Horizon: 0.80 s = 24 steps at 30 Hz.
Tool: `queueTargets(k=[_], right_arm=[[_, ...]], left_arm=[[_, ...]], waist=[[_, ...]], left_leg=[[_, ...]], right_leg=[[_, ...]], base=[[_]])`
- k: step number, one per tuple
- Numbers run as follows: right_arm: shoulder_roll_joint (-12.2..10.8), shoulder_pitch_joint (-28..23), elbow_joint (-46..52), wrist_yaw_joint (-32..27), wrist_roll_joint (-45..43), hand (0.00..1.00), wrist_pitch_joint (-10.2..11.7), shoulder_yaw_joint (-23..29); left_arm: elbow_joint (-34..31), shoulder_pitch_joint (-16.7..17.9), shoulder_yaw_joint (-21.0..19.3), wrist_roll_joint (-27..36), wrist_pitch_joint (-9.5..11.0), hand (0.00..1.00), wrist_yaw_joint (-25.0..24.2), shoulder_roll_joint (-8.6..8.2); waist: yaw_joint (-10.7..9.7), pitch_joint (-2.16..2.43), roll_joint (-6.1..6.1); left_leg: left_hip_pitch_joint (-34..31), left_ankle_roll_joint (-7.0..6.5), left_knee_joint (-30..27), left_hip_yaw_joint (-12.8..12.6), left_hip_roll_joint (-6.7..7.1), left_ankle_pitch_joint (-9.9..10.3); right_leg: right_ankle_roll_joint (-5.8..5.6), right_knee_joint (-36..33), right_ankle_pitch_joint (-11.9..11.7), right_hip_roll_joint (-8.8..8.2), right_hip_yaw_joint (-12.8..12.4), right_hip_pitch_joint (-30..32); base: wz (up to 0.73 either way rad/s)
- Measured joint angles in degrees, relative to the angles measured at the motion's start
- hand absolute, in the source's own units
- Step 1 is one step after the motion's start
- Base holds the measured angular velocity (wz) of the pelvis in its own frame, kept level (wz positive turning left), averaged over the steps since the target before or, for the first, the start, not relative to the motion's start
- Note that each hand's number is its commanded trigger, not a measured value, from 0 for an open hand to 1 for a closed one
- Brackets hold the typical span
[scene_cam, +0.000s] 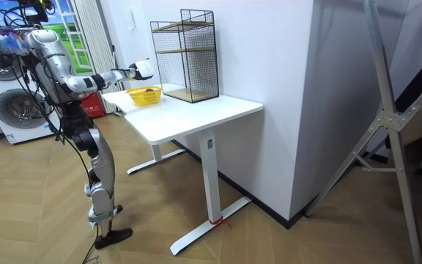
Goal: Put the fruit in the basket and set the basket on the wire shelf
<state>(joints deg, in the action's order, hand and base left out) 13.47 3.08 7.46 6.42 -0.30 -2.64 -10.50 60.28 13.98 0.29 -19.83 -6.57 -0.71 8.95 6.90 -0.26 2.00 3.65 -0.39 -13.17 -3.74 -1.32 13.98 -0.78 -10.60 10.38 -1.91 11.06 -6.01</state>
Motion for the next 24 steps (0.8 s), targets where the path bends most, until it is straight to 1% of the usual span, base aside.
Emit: queueTargets(k=[6,7,8,10,11,15,24], right_arm=[[-0.2,0.0,-2.5,0.2,-1.3,0.0,0.0,-2.4],[-0.2,0.0,-3.8,0.6,-1.6,0.0,0.0,-2.6],[-0.2,0.0,-4.5,0.7,-1.8,0.0,-0.1,-2.7],[-0.2,0.0,-5.0,1.2,-2.4,0.0,-1.3,-2.9],[-0.2,0.0,-5.0,1.3,-2.5,0.0,-1.3,-2.9],[-0.2,0.0,-5.0,2.0,-2.5,0.0,-1.3,-2.9],[-0.3,0.0,-5.0,3.1,-2.5,0.0,-1.6,-2.9]], left_arm=[[-0.1,-1.0,0.0,-0.6,-0.5,0.0,0.0,0.01],[-0.3,-1.0,0.0,-0.6,-0.5,0.0,0.0,0.02],[-0.5,-1.0,0.0,-0.6,-0.6,0.0,0.0,0.04],[-1.1,-1.1,0.0,-0.6,-0.6,0.0,0.0,0.05],[-1.2,-1.1,0.0,-0.6,-0.6,0.0,-0.1,0.05],[-1.4,-1.2,0.0,-0.7,-0.7,0.0,-0.1,0.05],[-1.9,-1.0,0.0,-0.7,-1.0,0.0,-0.3,0.05]], waist=[[0.0,-0.05,0.02],[0.0,-0.2,0.04],[0.0,-0.19,0.06],[0.0,-0.29,0.11],[0.0,-0.29,0.11],[-0.2,-0.29,0.1],[-0.2,-0.09,0.34]], left_leg=[[-0.1,0.01,-0.3,0.8,0.02,0.0],[0.1,0.01,-0.3,0.8,0.05,0.0],[0.1,0.01,-0.3,0.8,0.05,0.0],[0.1,0.01,-0.3,0.8,0.05,0.0],[0.1,0.01,-0.2,0.8,0.05,0.0],[0.1,0.01,-0.3,0.7,0.04,0.0],[0.2,0.02,-0.5,0.7,0.04,0.0]], right_leg=[[0.0,0.0,0.0,-0.01,0.2,-0.2],[0.0,0.1,0.0,-0.02,0.2,-0.5],[0.0,0.2,0.0,-0.02,0.2,-0.5],[0.0,0.2,0.0,-0.01,0.2,-0.5],[0.0,0.2,0.0,-0.01,0.2,-0.5],[0.0,0.2,0.0,0.0,0.1,-0.6],[0.0,0.2,0.0,-0.01,0.1,-0.8]], base=[[0.04],[0.0],[0.0],[0.0],[0.0],[0.0],[0.0]])
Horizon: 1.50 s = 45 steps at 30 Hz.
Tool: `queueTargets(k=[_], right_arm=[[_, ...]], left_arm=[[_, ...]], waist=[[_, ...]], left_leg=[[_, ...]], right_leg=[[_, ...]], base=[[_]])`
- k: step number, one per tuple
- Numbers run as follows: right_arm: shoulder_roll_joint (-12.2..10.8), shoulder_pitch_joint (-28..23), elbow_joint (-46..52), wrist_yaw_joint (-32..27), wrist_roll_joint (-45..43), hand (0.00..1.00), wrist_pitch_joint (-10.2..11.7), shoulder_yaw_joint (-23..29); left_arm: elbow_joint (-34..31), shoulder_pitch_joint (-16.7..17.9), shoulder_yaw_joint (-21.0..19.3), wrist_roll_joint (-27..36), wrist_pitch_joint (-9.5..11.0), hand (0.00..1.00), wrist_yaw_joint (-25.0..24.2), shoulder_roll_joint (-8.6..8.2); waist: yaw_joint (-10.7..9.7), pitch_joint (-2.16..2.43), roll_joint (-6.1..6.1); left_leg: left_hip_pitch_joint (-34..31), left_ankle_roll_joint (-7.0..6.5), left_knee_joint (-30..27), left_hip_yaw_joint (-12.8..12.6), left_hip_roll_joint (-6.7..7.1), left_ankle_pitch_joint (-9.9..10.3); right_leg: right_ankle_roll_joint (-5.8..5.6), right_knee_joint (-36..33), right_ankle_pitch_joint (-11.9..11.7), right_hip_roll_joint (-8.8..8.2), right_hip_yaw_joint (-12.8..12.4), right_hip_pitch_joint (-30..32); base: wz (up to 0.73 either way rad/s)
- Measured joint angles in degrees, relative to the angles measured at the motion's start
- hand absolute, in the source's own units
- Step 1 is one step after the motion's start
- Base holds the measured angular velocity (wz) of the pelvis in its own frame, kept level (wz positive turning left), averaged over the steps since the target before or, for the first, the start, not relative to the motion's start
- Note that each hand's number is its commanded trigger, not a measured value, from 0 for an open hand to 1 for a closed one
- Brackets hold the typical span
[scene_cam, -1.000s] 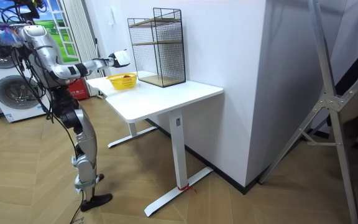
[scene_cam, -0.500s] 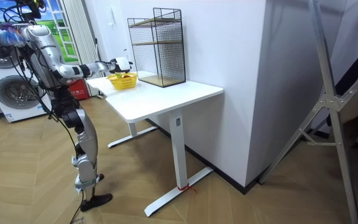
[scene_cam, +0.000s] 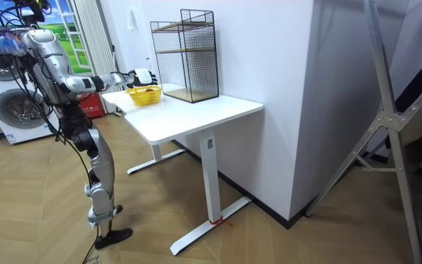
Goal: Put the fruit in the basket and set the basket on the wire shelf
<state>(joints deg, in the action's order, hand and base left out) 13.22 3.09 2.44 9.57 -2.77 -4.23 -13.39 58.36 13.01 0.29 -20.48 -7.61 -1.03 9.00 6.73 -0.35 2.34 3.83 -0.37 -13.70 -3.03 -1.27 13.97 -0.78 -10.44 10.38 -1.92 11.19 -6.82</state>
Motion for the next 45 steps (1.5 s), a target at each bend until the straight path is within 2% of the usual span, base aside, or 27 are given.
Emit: queueTargets(k=[3,11,14,17,20,23,25,27,30,31,33,35,37,39,41,43,45], right_arm=[[0.0,0.0,0.0,0.0,0.2,0.0,-0.8,0.0],[0.1,0.0,0.0,-0.3,1.6,0.0,-0.8,0.1],[0.5,0.0,-0.1,-1.1,7.7,0.0,-0.7,0.7],[0.5,-0.2,0.0,-3.2,13.3,0.0,-0.6,1.5],[0.5,-1.2,0.7,-4.9,16.8,0.0,-0.6,3.4],[0.6,-2.8,1.1,-7.8,20.4,0.0,-0.6,6.2],[0.8,-3.3,2.2,-10.8,23.7,0.0,-0.6,9.5],[1.1,-4.5,3.1,-13.2,27.5,0.0,-0.5,12.1],[1.5,-6.1,3.4,-17.1,28.3,0.0,-0.6,15.0],[1.5,-6.6,3.4,-18.5,28.1,0.0,-0.6,15.9],[1.6,-7.8,3.6,-19.8,28.0,0.0,-0.6,17.3],[1.8,-9.0,3.9,-21.3,27.6,0.0,-0.6,18.3],[2.1,-11.5,5.0,-23.3,26.7,0.0,-0.6,19.2],[2.2,-12.4,5.0,-24.5,24.9,0.0,-0.7,19.2],[2.2,-13.0,5.1,-25.6,24.9,0.0,-0.7,19.2],[2.2,-14.3,5.2,-26.8,24.7,0.0,-0.6,19.6],[2.2,-15.1,5.4,-27.6,24.5,0.0,-0.6,19.6]], left_arm=[[0.0,0.0,0.0,0.1,0.0,0.0,0.0,-0.01],[1.4,0.9,0.0,3.3,0.4,0.0,1.6,-0.21],[2.9,0.8,-0.2,5.5,0.9,0.0,2.2,0.04],[3.7,2.2,-1.7,10.9,1.5,0.0,3.1,0.14],[5.1,3.0,-5.1,17.9,1.8,0.0,4.7,0.07],[7.4,3.9,-10.7,26.4,2.0,0.0,8.6,0.07],[8.1,5.0,-16.9,33.7,2.6,0.0,12.8,0.16],[7.6,5.8,-21.0,39.1,2.9,0.0,17.1,0.35],[3.2,6.9,-27.2,47.8,2.9,0.0,24.8,0.48],[1.6,7.2,-28.2,50.4,3.1,0.0,27.8,0.72],[-1.5,7.2,-30.5,51.7,3.5,0.0,32.5,0.71],[-6.2,7.5,-31.9,51.9,4.1,0.0,37.4,0.67],[-14.1,8.1,-32.1,51.7,5.6,0.0,43.8,0.62],[-20.0,8.1,-32.7,50.7,5.8,0.0,48.1,0.61],[-26.9,8.2,-33.9,50.0,6.3,0.0,52.1,0.62],[-36.3,7.8,-35.4,47.3,8.0,0.0,57.2,0.61],[-42.7,7.8,-36.3,44.6,9.2,0.0,59.7,0.65]], waist=[[-0.1,0.03,-0.04],[-0.2,0.23,-0.81],[-0.4,0.17,-1.23],[-1.1,0.19,-1.54],[-1.5,0.26,-1.84],[-1.5,0.42,-1.99],[-1.5,0.45,-2.02],[-1.4,0.56,-2.13],[-1.6,0.79,-2.58],[-1.6,1.03,-2.95],[-1.5,1.37,-3.72],[-1.2,1.46,-4.17],[-0.2,1.47,-4.74],[0.5,1.45,-4.97],[1.1,1.42,-4.97],[1.6,1.39,-5.0],[1.8,1.37,-4.9]], left_leg=[[0.0,0.0,-0.1,0.0,0.0,0.0],[0.8,0.0,0.1,-0.4,-0.01,0.0],[0.7,0.0,-0.1,-0.1,-0.02,0.0],[0.7,0.03,-0.1,0.0,0.01,0.0],[0.4,0.04,-0.3,0.3,0.06,0.0],[0.9,0.01,0.0,0.1,0.05,-0.1],[0.8,-0.03,0.2,0.0,0.09,-0.2],[0.9,-0.03,0.2,0.2,0.08,-0.2],[0.8,0.0,0.0,0.7,0.15,-0.2],[0.8,0.01,0.0,0.8,0.21,-0.2],[0.9,0.02,0.0,0.7,0.2,-0.3],[0.9,0.02,0.1,0.7,0.22,-0.5],[1.0,0.05,0.4,0.5,0.22,-0.7],[1.0,0.03,0.7,0.2,0.29,-0.9],[1.0,-0.02,1.0,0.0,0.41,-1.2],[1.3,-0.09,1.1,0.0,0.6,-1.2],[1.7,-0.27,1.6,-0.1,0.83,-1.4]], right_leg=[[0.0,0.0,0.0,0.0,0.0,-0.1],[0.0,-0.1,0.0,0.0,-0.1,-0.8],[0.0,-0.1,0.0,-0.03,0.1,-0.8],[0.0,0.0,0.0,-0.1,0.6,-1.0],[0.0,0.0,0.0,-0.1,0.7,-1.0],[0.0,0.0,0.0,-0.11,0.5,-1.2],[0.0,0.0,0.0,-0.19,0.4,-0.9],[0.0,0.0,0.0,-0.19,0.3,-1.0],[0.0,0.2,0.0,-0.22,0.7,-1.3],[0.0,0.5,0.0,-0.22,0.7,-1.4],[0.0,0.5,0.0,-0.26,0.7,-1.5],[0.0,0.4,0.0,-0.31,0.7,-1.4],[0.01,0.0,0.0,-0.33,0.0,-1.0],[0.03,-0.2,0.0,-0.43,-0.1,-0.7],[0.04,-0.1,0.0,-0.53,-0.2,0.0],[-0.01,-0.1,0.1,-0.66,-0.7,-0.2],[-0.17,-0.2,0.2,-0.83,-0.7,-0.3]], base=[[0.0],[-0.01],[0.02],[0.06],[0.02],[-0.02],[-0.06],[0.02],[0.07],[0.03],[0.0],[0.0],[-0.08],[-0.07],[-0.05],[0.0],[0.0]])
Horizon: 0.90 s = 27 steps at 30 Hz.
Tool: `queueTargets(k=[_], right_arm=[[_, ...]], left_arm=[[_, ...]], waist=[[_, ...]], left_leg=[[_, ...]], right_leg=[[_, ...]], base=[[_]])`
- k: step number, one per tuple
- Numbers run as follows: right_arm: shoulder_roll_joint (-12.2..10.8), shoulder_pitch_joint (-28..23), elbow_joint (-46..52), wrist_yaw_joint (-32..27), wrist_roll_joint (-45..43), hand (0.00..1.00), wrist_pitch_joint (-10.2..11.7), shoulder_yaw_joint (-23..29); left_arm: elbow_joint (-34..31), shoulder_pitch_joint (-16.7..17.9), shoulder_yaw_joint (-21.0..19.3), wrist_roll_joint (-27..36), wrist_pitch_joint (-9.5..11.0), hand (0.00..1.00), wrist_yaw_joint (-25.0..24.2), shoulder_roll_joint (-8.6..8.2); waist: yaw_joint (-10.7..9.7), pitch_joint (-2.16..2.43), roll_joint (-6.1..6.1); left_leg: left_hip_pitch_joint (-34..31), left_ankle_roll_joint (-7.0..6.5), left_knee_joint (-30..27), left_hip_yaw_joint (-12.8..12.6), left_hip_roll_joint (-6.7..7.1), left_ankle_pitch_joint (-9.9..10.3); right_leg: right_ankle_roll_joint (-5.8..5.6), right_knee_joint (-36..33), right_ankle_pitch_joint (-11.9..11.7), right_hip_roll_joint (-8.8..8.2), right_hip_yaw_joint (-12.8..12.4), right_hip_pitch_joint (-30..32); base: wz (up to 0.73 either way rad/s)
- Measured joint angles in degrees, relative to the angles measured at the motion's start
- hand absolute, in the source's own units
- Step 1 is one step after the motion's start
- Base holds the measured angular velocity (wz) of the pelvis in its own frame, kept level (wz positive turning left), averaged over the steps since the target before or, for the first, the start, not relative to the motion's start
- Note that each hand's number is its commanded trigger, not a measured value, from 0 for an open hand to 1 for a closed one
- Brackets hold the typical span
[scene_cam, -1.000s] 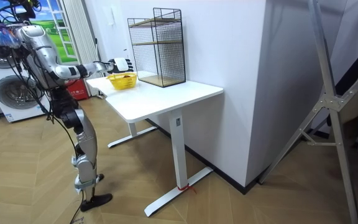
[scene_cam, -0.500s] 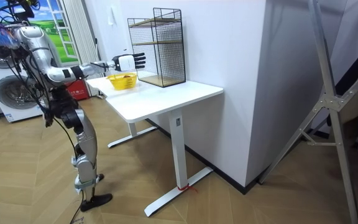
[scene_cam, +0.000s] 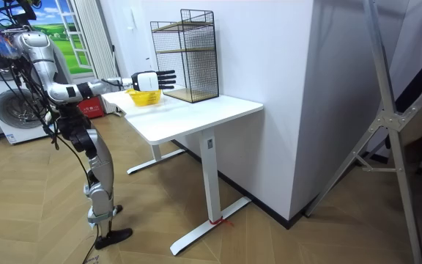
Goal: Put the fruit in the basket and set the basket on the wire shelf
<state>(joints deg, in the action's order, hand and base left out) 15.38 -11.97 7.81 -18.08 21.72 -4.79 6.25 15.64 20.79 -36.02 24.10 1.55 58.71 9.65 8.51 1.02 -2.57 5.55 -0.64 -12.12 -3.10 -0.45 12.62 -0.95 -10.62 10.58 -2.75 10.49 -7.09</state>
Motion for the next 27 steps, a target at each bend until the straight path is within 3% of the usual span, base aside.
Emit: queueTargets(k=[4,7,11,13,17,18,22,27], right_arm=[[-0.1,-0.7,-0.1,0.3,0.0,0.0,0.6,0.0],[-0.1,-0.7,-0.3,1.5,0.0,0.0,1.5,0.1],[-0.2,-0.7,-0.3,3.5,-0.1,0.0,2.4,-0.1],[-1.1,-0.7,-0.6,4.6,-0.1,0.0,2.4,-0.3],[-2.3,-0.7,-1.9,7.4,-1.9,0.0,4.0,-1.7],[-2.4,-0.7,-2.5,8.4,-2.0,0.0,5.1,-2.1],[-3.2,-0.6,-4.6,10.7,-1.9,0.0,7.8,-2.6],[-3.3,-0.6,-5.4,14.0,0.5,0.0,8.6,-3.5]], left_arm=[[-13.6,-1.5,0.2,-11.6,1.5,0.0,3.4,0.52],[-19.6,-4.4,1.2,-14.6,2.9,0.0,3.8,0.61],[-22.4,-5.0,5.7,-15.8,3.4,0.0,1.5,0.57],[-24.9,-5.3,10.2,-15.8,3.5,0.0,-2.2,0.55],[-24.5,-6.4,17.3,-16.2,4.6,0.0,-10.2,0.56],[-23.3,-6.4,19.9,-16.1,5.5,0.0,-12.9,0.55],[-20.5,-6.4,26.8,-15.5,6.0,0.0,-22.1,0.0],[-16.0,-6.4,33.5,-10.0,6.6,0.0,-30.1,-0.01]], waist=[[-0.3,-0.15,0.22],[-0.7,-0.3,-0.09],[-2.0,-0.76,-0.54],[-3.0,-1.2,-0.41],[-3.7,-1.52,0.06],[-3.9,-1.52,0.27],[-4.9,-1.82,1.45],[-5.3,-1.85,1.31]], left_leg=[[0.1,-0.1,0.3,0.2,0.24,0.0],[0.0,-0.11,0.4,0.3,0.28,0.0],[-0.4,-0.11,0.4,0.4,0.29,0.0],[-1.1,-0.11,0.2,0.4,0.29,0.0],[-0.8,-0.1,0.3,0.4,0.27,0.0],[-0.5,-0.11,0.4,0.1,0.25,0.0],[-0.4,-0.11,0.4,-0.1,0.24,0.0],[0.1,-0.11,0.9,-1.4,0.04,0.0]], right_leg=[[-0.12,0.3,0.0,-0.16,0.4,-0.1],[-0.19,0.8,0.0,-0.11,0.6,-0.2],[-0.24,0.9,0.0,-0.11,0.8,-0.3],[-0.23,0.9,0.0,-0.07,0.9,0.4],[-0.23,0.9,0.0,-0.11,1.2,0.1],[-0.23,0.9,0.0,-0.1,0.9,0.1],[-0.24,0.9,0.0,-0.09,0.4,0.0],[-0.23,0.8,0.0,0.13,-1.1,0.1]], base=[[0.02],[0.02],[0.0],[0.04],[0.01],[-0.11],[-0.04],[-0.12]])
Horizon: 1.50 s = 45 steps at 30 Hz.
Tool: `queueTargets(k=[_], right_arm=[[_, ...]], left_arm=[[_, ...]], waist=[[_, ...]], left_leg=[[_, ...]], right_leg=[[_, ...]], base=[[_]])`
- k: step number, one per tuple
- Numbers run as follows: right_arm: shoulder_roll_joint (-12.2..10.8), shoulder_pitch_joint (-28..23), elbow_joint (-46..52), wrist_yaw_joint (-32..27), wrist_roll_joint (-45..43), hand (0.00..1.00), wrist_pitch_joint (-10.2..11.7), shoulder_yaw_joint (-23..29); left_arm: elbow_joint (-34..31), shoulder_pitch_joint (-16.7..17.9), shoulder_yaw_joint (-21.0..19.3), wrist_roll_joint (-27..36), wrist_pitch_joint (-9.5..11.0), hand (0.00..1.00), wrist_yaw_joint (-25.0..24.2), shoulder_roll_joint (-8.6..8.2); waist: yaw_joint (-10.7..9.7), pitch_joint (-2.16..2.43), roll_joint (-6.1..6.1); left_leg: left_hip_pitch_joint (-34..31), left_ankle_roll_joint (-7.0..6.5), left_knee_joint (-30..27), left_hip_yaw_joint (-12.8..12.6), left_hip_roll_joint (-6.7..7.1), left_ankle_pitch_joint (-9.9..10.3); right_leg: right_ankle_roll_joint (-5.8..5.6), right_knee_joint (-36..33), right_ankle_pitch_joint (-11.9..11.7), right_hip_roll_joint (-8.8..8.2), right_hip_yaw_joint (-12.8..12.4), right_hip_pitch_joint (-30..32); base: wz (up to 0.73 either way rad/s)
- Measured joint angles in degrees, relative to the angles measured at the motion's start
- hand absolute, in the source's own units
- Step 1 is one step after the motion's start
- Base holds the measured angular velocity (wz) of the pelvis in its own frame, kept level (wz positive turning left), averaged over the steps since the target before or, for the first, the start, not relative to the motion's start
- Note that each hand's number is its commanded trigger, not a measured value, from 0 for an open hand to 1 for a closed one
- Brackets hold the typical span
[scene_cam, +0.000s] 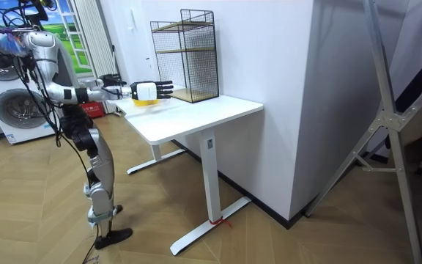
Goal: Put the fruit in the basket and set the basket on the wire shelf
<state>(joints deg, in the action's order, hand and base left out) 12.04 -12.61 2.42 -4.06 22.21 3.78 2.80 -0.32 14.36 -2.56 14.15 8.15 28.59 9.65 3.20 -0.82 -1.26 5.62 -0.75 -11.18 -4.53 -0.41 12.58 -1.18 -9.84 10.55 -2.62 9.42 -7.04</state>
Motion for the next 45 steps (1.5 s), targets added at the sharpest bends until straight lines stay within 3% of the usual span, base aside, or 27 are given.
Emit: queueTargets(k=[3,8,13,21,25,32,45], right_arm=[[-0.3,0.0,0.0,2.6,1.2,0.0,0.5,-0.6],[-0.5,0.0,0.0,6.3,2.6,0.0,0.6,-2.1],[-1.9,0.3,-0.1,9.8,3.5,0.0,0.6,-3.3],[-2.9,1.2,-4.2,13.8,10.0,0.0,1.2,-6.9],[-2.9,1.2,-4.2,14.8,13.0,0.0,1.5,-8.4],[-4.3,1.2,-4.3,15.6,16.3,0.0,1.5,-9.2],[-5.8,1.3,-6.7,16.9,16.2,0.0,1.7,-10.8]], left_arm=[[0.5,0.0,1.2,2.2,0.0,0.0,-4.7,-0.05],[1.5,-0.3,2.9,3.3,0.7,0.0,-11.0,-0.09],[2.0,-0.3,3.7,7.4,0.6,0.0,-17.4,-0.27],[3.3,-0.4,7.5,7.8,0.7,0.0,-20.8,-1.05],[3.8,-0.4,8.7,7.8,0.7,0.0,-22.9,-1.29],[3.8,-1.0,9.1,8.3,0.7,0.0,-25.7,-1.47],[5.1,-1.4,9.6,8.9,0.6,0.0,-28.3,-3.93]], waist=[[-1.2,0.04,-0.07],[-1.3,0.74,-1.25],[-1.5,0.54,-1.07],[-1.7,0.3,-1.21],[-1.5,-0.02,-0.72],[-1.4,-0.1,-0.63],[-1.6,-0.21,-0.68]], left_leg=[[-0.1,0.01,-0.1,0.0,-0.16,0.0],[0.2,0.0,-0.2,-1.3,-0.25,0.0],[0.7,0.02,-0.3,-1.5,-0.52,0.0],[0.1,0.3,-0.5,-1.8,-0.95,0.2],[-0.1,0.3,-0.5,-2.2,-0.95,0.2],[-0.2,0.3,-0.6,-2.5,-0.96,0.2],[0.0,0.3,-0.5,-2.7,-1.02,0.2]], right_leg=[[0.12,-0.3,-0.1,0.12,0.0,0.3],[0.13,-0.9,-0.1,0.15,-1.4,0.8],[0.29,-1.1,-0.3,0.37,-1.5,0.6],[0.55,-1.1,-0.5,0.86,-2.1,1.1],[0.55,-1.0,-0.5,0.87,-2.3,1.6],[0.54,-0.9,-0.5,0.88,-2.7,2.0],[0.54,-1.8,-0.5,0.9,-2.9,2.0]], base=[[-0.04],[-0.13],[-0.02],[-0.03],[-0.02],[-0.02],[0.0]])
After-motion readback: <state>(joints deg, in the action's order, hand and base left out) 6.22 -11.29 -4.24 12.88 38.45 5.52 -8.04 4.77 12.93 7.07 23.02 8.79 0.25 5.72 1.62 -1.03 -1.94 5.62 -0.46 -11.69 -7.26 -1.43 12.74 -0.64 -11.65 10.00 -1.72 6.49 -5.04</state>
